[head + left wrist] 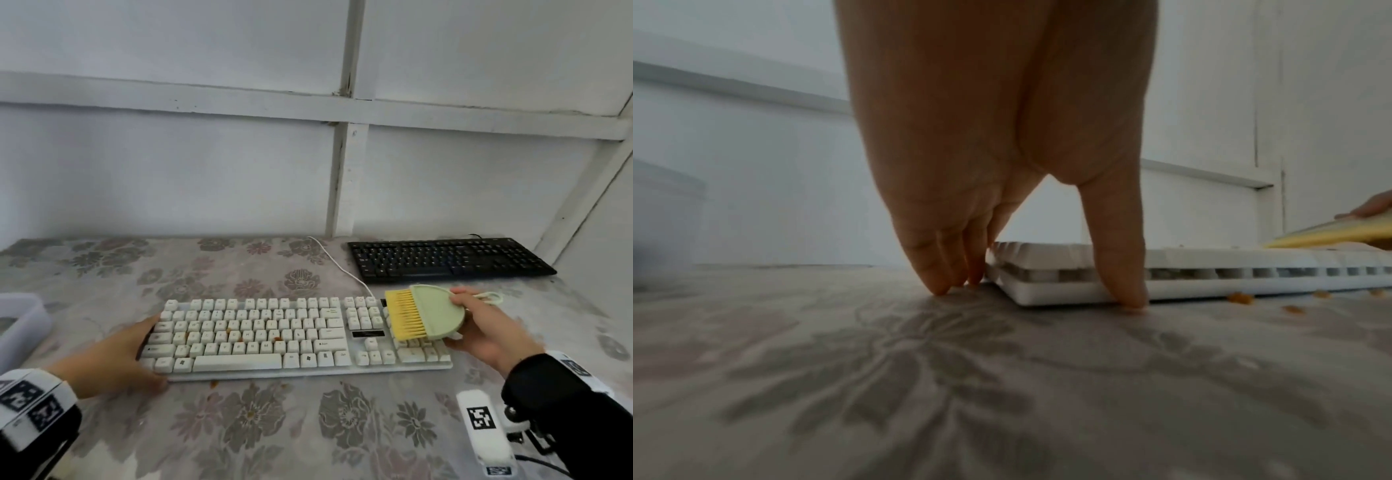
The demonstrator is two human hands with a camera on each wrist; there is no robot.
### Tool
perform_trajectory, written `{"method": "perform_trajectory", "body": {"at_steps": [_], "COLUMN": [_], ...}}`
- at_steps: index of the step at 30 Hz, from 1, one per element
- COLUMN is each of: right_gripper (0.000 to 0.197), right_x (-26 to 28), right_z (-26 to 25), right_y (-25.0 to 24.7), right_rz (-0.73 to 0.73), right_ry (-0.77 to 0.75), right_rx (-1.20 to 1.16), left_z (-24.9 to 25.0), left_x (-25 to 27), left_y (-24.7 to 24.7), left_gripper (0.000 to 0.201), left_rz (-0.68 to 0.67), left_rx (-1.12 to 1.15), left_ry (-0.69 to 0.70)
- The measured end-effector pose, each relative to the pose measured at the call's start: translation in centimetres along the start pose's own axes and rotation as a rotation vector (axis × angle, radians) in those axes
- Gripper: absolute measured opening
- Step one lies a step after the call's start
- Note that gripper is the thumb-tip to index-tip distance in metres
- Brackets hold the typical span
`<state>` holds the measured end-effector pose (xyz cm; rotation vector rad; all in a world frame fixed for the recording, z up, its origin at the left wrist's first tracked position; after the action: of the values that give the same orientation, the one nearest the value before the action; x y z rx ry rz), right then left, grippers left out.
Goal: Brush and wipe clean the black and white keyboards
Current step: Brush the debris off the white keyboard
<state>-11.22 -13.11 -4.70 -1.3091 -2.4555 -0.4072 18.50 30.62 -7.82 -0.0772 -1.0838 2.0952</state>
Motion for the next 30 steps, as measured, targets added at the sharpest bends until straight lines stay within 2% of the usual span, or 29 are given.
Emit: {"method": "perform_trajectory", "body": {"at_steps": [4, 8, 10, 12, 16, 19, 25, 30], "right_gripper": [0.017, 0.018, 0.017, 0.016, 0.017, 0.017, 0.019, 0.019], "right_x": [-0.5, -0.6, -0.7, -0.7, -0.7, -0.6, 0.0, -0.2], "right_z": [0.1, 0.2, 0.1, 0.0, -0.4, -0.7, -1.1, -2.3], "right_y": [-0.1, -0.2, -0.4, -0.5, -0.6, -0.7, -0.6, -2.0], "right_rz": [-0.011, -0.015, -0.024, -0.03, -0.051, -0.07, -0.078, -0.035], "right_ry": [-0.006, -0.026, -0.043, -0.061, -0.093, -0.113, -0.143, -0.188], "right_rx": [-0.06, -0.085, -0.125, -0.152, -0.172, -0.176, -0.166, -0.173], "left_z": [1.8, 3.0, 3.5, 3.6, 3.8, 3.3, 3.4, 4.5], "left_x": [0.2, -0.1, 0.2, 0.4, 1.0, 1.4, 1.9, 2.3], "left_y": [-0.1, 0.2, 0.0, -0.3, -0.8, -0.6, -0.4, -0.3], "left_gripper": [0.14, 0.113, 0.096, 0.089, 0.094, 0.11, 0.119, 0.112], "left_rz": [0.019, -0.003, 0.009, 0.026, 0.06, 0.031, 0.024, 0.056], "left_rx": [0.108, 0.181, 0.22, 0.244, 0.339, 0.357, 0.364, 0.33], "left_ry": [-0.029, -0.061, -0.021, 0.026, 0.096, 0.079, 0.095, 0.123]}}
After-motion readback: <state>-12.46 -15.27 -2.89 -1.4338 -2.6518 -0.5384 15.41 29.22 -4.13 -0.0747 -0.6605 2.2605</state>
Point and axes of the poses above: each hand's wrist, its own x-axis away from the middle knuckle, its own y-axis out of the palm, z = x × y, the point moved 9 cm from there along -x, towards the middle knuckle, and after that the axes turned 4 degrees about x, right-handed, at the moved point
